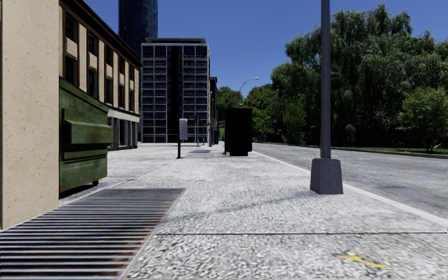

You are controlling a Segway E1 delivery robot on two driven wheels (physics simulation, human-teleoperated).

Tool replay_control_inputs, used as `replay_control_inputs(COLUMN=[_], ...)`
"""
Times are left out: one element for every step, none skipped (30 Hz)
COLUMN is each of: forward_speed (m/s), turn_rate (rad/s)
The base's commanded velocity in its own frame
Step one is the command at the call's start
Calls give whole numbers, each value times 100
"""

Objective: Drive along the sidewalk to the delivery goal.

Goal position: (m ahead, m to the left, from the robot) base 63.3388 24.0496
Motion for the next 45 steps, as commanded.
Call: replay_control_inputs(forward_speed=[200,200,200,200,200,200,200,200,200,200,200,200,200,200,200,200,200,200,200,200,200,200,200,200,200,200,200,200,200,200,200,200,200,200,200,200,200,200,200,200,200,200,200,200,200], turn_rate=[0,0,0,0,9,16,18,19,20,20,25,25,38,49,58,59,60,39,14,2,0,0,0,0,0,0,0,0,0,0,0,0,0,0,0,7,31,49,58,61,62,64,67,68,68])
